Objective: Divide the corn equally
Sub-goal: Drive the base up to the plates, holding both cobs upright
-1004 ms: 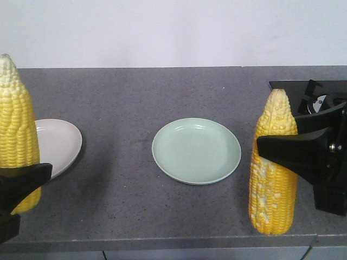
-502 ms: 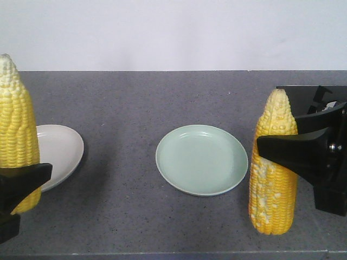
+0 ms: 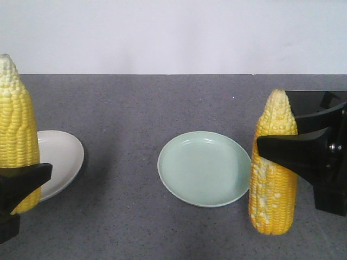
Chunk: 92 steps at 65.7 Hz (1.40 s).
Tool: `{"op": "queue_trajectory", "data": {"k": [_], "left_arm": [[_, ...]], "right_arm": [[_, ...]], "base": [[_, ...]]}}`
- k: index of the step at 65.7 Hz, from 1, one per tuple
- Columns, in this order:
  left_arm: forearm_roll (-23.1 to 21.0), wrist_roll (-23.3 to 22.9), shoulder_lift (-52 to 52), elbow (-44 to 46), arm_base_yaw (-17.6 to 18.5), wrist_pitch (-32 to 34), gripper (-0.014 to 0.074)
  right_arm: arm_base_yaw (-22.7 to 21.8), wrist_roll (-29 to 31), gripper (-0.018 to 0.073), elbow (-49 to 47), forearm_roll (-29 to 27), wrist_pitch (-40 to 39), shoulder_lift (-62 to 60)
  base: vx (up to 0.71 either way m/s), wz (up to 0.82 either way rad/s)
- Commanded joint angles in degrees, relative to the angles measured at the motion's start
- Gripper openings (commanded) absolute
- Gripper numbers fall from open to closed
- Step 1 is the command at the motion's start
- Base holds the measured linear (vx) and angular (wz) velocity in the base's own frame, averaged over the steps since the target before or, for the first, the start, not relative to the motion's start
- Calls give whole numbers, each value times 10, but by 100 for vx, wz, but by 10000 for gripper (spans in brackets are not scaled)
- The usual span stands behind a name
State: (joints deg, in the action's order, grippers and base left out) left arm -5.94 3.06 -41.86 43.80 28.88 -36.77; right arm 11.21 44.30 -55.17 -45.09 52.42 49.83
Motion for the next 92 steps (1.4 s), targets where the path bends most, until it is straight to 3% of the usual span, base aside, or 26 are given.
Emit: {"op": "queue_trajectory", "data": {"k": [1,92], "left_arm": [[-4,0,2,15,2,41,286],[-4,0,2,15,2,41,286]], "right_arm": [[-1,5,228,-14,-22,-24,-6],[-1,5,228,-14,-22,-24,-6]], "base": [[5,2],[3,0]]}}
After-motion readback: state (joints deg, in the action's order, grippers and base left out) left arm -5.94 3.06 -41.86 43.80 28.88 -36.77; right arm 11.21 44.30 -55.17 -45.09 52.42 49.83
